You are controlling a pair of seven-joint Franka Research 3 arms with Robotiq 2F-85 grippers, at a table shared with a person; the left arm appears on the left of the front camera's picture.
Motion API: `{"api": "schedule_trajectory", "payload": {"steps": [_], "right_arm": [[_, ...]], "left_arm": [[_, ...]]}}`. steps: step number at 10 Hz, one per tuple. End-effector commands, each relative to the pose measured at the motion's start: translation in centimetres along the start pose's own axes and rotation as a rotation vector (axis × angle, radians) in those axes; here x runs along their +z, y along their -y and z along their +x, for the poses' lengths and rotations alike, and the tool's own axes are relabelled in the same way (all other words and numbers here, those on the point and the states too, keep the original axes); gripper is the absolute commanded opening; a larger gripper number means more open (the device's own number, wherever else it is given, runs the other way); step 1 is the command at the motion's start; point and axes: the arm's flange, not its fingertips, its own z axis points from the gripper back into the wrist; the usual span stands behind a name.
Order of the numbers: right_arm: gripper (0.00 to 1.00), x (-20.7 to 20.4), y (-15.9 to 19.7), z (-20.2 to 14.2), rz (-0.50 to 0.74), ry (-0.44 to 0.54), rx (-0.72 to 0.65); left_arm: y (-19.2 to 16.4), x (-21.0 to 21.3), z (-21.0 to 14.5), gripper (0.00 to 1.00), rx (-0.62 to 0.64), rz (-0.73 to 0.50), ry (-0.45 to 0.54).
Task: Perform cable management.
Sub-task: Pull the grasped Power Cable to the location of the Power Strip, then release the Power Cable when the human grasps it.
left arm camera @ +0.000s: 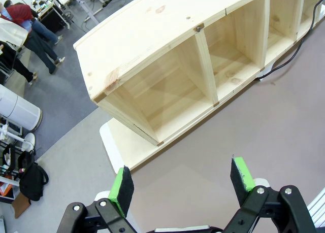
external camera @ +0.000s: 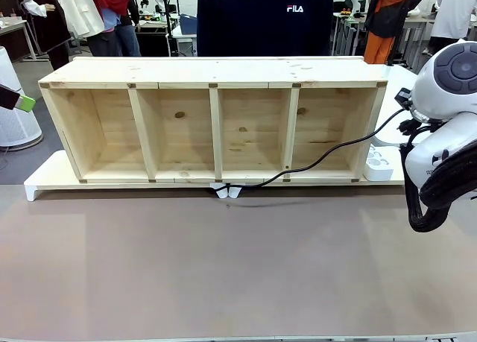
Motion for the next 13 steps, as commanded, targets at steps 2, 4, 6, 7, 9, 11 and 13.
{"api": "schedule_trajectory", "payload": {"steps": [2,4,6,7,9,11,13], "right_arm": [[0.17,0.16,0.11,0.33,-0.005,0.008,0.01],[0.17,0.16,0.11,0.33,-0.005,0.008,0.01],[0.17,0.16,0.11,0.33,-0.005,0.008,0.01],[0.17,0.16,0.11,0.33,-0.005,0.008,0.01],[0.17,0.16,0.11,0.33,-0.005,0.008,0.01],[0.17,0.16,0.11,0.33,-0.005,0.008,0.01],[0.17,0.16,0.11,0.33,-0.005,0.008,0.01]], "left_arm": [[-0.13,-0.17,0.14,1.0,0.002,0.005,0.012],[-0.13,-0.17,0.14,1.0,0.002,0.005,0.012],[-0.13,-0.17,0.14,1.0,0.002,0.005,0.012],[-0.13,-0.17,0.14,1.0,0.002,0.005,0.012],[-0.13,-0.17,0.14,1.0,0.002,0.005,0.012],[-0.13,-0.17,0.14,1.0,0.002,0.005,0.012],[-0.13,-0.17,0.14,1.0,0.002,0.005,0.012]]}}
